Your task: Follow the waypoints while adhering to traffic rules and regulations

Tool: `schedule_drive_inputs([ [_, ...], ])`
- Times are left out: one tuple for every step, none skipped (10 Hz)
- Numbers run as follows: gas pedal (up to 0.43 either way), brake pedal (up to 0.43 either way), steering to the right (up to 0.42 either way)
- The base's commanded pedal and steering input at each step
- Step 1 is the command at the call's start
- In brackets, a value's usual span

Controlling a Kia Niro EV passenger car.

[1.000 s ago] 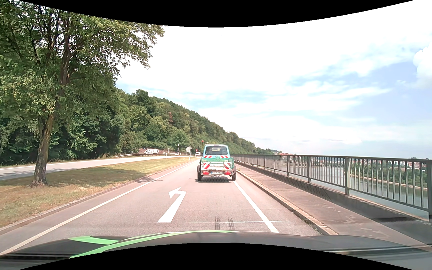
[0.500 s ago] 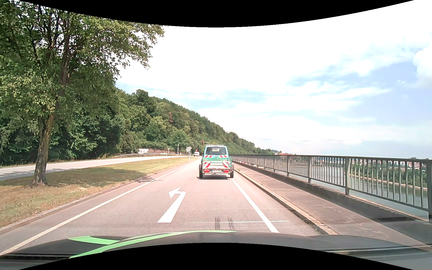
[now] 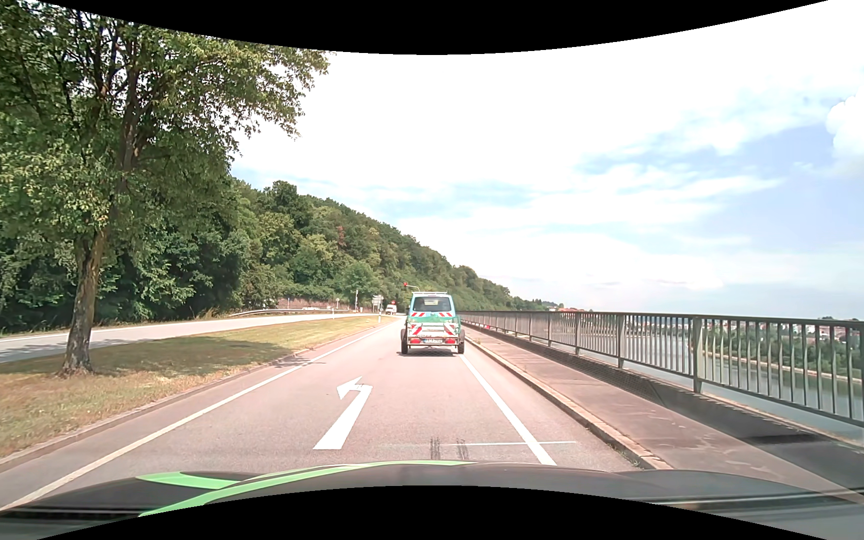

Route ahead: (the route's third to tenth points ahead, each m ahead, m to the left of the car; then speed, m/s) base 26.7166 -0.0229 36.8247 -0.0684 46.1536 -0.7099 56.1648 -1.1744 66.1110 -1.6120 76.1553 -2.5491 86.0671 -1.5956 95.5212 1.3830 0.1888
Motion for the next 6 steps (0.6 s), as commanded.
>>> schedule_drive_inputs([
  [0.138,0.0,-0.031],
  [0.15,0.0,-0.031],
  [0.157,0.0,-0.031],
  [0.157,0.0,-0.031],
  [0.157,0.0,-0.031],
  [0.177,0.0,-0.031],
])
